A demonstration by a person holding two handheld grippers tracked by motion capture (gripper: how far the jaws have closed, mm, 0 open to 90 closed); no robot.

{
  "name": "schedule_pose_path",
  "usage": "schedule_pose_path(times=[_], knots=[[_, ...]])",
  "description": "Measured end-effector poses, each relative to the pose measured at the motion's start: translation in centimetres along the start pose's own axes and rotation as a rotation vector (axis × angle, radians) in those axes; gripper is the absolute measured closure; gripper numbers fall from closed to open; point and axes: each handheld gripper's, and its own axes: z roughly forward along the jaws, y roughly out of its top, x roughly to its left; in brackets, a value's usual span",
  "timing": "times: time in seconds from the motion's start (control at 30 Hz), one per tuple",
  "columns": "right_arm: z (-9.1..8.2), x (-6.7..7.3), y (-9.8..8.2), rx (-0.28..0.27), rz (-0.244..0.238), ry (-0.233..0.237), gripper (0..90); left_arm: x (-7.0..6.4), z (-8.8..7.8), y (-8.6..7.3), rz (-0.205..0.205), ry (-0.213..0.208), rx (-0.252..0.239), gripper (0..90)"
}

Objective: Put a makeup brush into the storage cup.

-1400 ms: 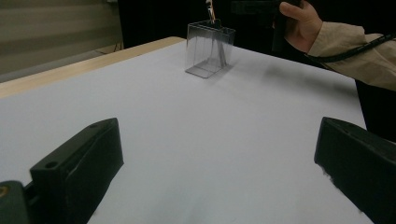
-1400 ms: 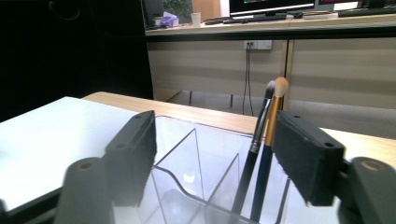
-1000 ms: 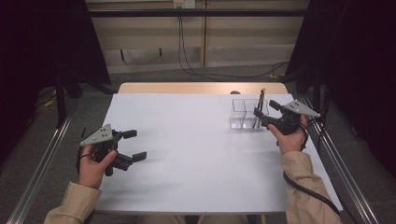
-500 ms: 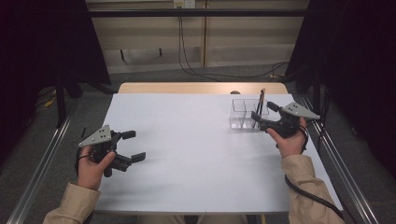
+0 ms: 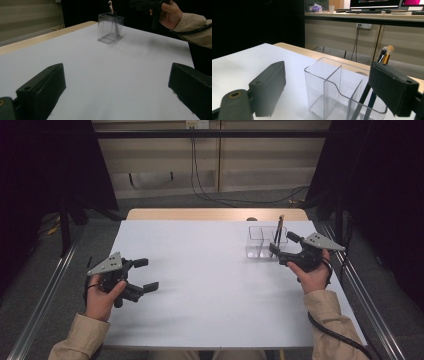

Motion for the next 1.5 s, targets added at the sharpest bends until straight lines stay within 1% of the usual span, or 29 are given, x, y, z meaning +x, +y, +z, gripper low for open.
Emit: schedule_pose_path(times=[0.1, 0.13, 0.33, 0.43, 0.6, 0.73, 0.8, 0.83, 0.93, 1.03, 1.33, 1.5], knots=[[-0.3, 0.1, -0.2, 0.001, 0.005, 0.002, 13.1, 0.1, 0.0, -0.1, -0.002, 0.001, 0.002, 1.0], [-0.4, 0.1, -0.2, 0.005, -0.008, 0.005, 12.9, 0.1, 0.0, -0.1, -0.002, -0.001, 0.002, 1.0], [-0.7, 0.5, -0.7, 0.022, -0.016, 0.017, 12.0, 0.0, 0.1, -0.1, -0.002, -0.001, 0.004, 1.0], [-0.8, 0.8, -1.0, 0.027, -0.021, 0.026, 11.7, -0.1, -0.1, -0.2, -0.006, 0.001, 0.005, 1.0], [-1.0, 1.3, -1.3, 0.036, -0.023, 0.041, 11.0, -0.2, -0.1, 0.0, -0.001, 0.0, -0.001, 1.0], [-1.4, 1.8, -1.5, 0.047, -0.029, 0.063, 9.9, 0.0, 0.0, 0.0, -0.005, -0.001, -0.002, 1.0], [-1.6, 2.1, -1.6, 0.052, -0.028, 0.068, 9.5, 0.0, 0.1, -0.1, -0.004, -0.004, -0.003, 1.0], [-1.7, 2.2, -1.7, 0.057, -0.036, 0.071, 8.9, 0.0, 0.2, 0.0, -0.001, -0.004, 0.0, 1.0], [-2.0, 2.4, -2.0, 0.071, -0.041, 0.069, 7.7, 0.0, 0.3, 0.1, 0.002, -0.008, -0.002, 1.0], [-2.2, 2.4, -2.1, 0.071, -0.034, 0.071, 7.6, 0.0, 0.4, 0.2, 0.002, -0.007, -0.007, 1.0], [-2.7, 2.8, -2.1, 0.06, -0.036, 0.082, 7.0, 0.0, 0.6, 0.2, 0.003, -0.01, -0.006, 1.0], [-3.1, 2.9, -2.2, 0.059, -0.03, 0.083, 6.9, 0.1, 1.2, 0.5, 0.005, -0.021, -0.009, 1.0]])
